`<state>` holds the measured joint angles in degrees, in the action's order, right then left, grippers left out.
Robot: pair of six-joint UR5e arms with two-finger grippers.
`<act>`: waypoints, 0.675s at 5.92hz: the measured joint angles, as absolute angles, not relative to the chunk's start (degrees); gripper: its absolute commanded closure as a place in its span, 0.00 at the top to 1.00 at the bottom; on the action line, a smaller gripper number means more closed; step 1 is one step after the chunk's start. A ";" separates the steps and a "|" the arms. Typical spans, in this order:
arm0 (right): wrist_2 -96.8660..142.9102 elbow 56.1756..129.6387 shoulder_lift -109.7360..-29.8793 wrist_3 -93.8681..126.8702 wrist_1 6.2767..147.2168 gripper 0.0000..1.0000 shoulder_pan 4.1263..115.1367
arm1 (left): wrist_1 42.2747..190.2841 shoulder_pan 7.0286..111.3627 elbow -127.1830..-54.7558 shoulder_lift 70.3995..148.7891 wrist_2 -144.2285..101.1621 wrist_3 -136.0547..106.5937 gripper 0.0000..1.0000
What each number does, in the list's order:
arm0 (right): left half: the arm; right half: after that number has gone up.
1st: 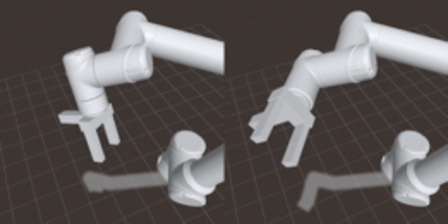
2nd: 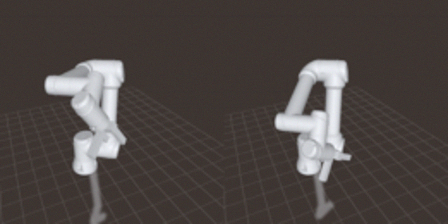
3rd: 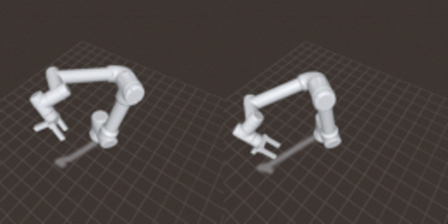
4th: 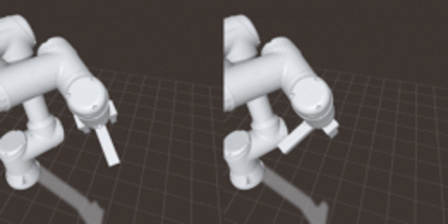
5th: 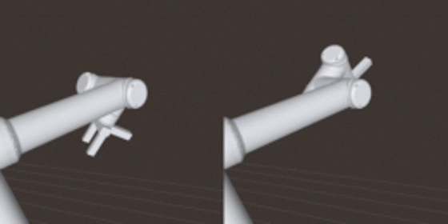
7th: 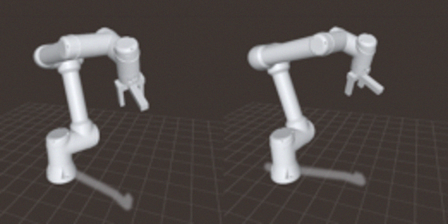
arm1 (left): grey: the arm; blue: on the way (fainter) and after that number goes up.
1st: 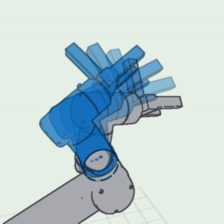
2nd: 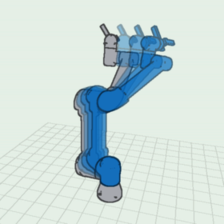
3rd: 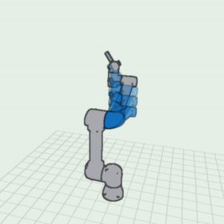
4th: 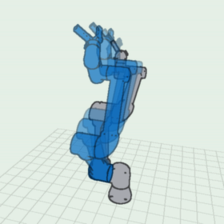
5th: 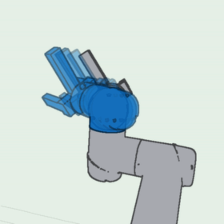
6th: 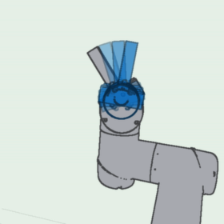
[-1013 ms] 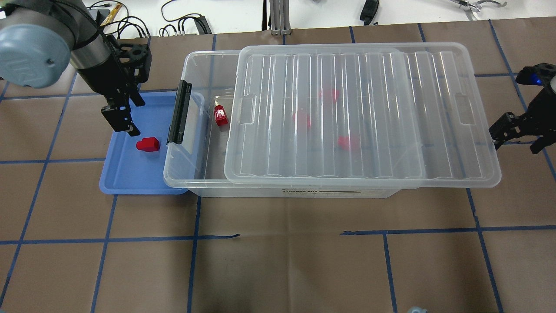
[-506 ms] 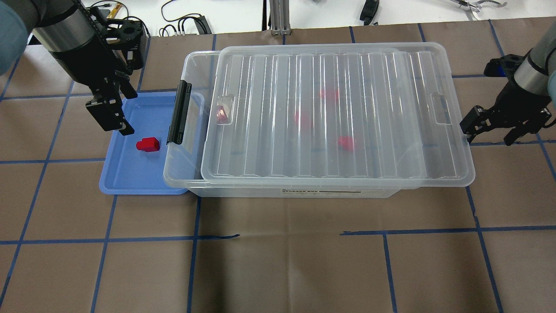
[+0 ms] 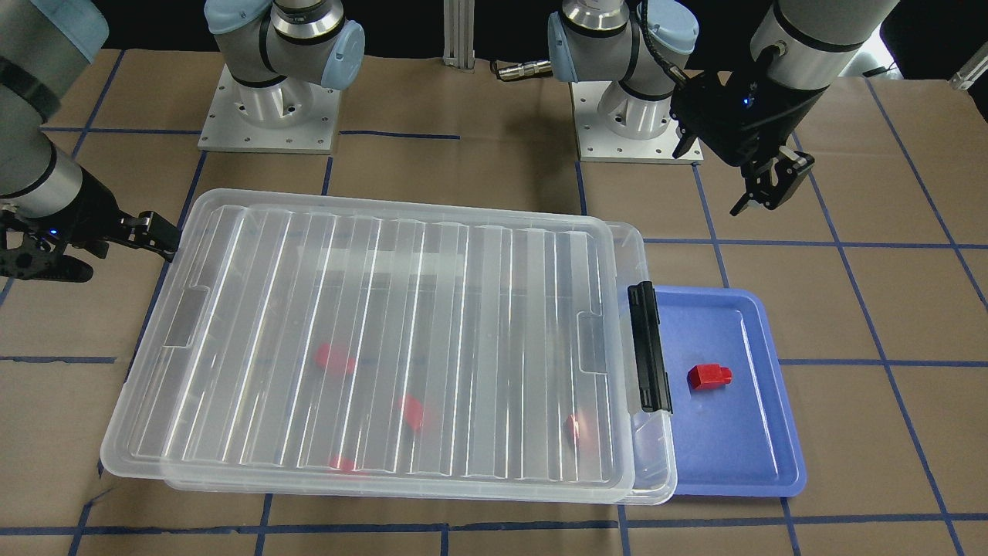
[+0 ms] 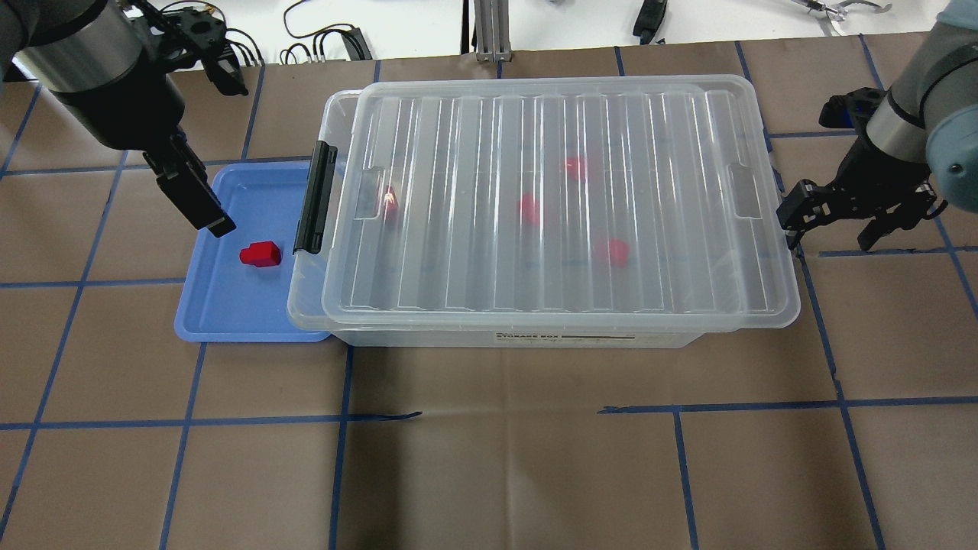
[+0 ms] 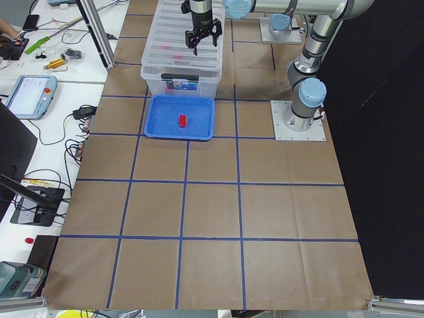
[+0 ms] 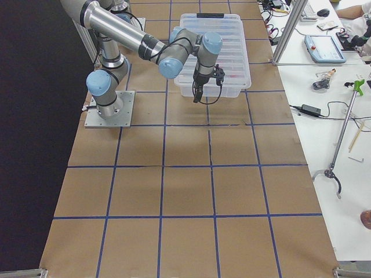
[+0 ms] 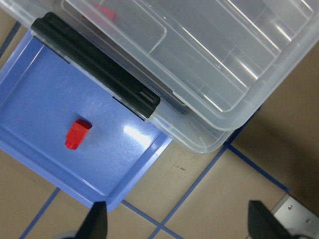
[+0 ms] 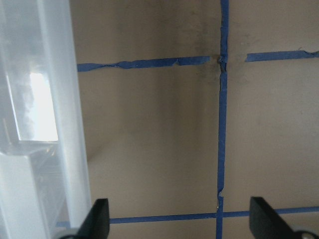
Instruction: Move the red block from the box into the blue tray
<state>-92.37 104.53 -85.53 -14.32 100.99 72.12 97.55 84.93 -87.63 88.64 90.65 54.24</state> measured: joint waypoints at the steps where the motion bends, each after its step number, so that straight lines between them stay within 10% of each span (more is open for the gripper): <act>1: -92.24 104.34 -85.64 -13.11 100.99 1.00 73.27 | 96.46 85.09 -87.76 88.27 90.66 45.09 0.98; 4: -92.18 96.64 -86.75 -11.93 94.25 1.00 74.04 | 94.35 88.43 -87.97 88.13 90.61 16.81 0.98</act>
<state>-92.18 96.64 -86.75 -11.93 94.25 74.04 94.35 88.43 -87.97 88.13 90.61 16.81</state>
